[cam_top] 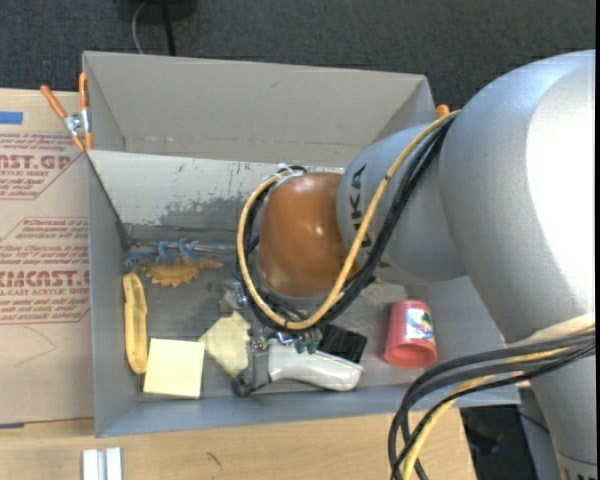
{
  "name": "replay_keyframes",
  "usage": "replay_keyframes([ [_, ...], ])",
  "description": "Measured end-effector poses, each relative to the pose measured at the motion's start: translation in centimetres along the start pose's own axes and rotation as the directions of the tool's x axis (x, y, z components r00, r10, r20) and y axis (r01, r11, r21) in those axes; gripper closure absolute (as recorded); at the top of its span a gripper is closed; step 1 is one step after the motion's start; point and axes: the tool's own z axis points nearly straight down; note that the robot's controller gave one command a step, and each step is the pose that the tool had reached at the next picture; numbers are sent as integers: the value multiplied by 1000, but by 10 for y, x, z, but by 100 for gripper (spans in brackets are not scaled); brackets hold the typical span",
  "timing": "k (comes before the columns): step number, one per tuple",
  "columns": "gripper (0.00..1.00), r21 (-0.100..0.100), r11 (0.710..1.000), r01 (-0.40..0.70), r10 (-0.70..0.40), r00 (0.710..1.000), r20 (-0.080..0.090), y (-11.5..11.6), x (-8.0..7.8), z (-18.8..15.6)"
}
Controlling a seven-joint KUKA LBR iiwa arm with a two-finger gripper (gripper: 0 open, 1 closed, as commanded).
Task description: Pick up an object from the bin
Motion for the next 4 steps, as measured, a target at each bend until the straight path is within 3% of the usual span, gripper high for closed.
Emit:
replay_keyframes([
  [1,0,3,1000,1,-1,1000,-1,9,-3,0],
  [2,0,-1,986,167,-167,986,1,42,-17,2],
  [3,100,-1,989,149,-149,989,3,77,3,4],
  [4,0,-2,989,149,-149,989,3,77,3,4],
])
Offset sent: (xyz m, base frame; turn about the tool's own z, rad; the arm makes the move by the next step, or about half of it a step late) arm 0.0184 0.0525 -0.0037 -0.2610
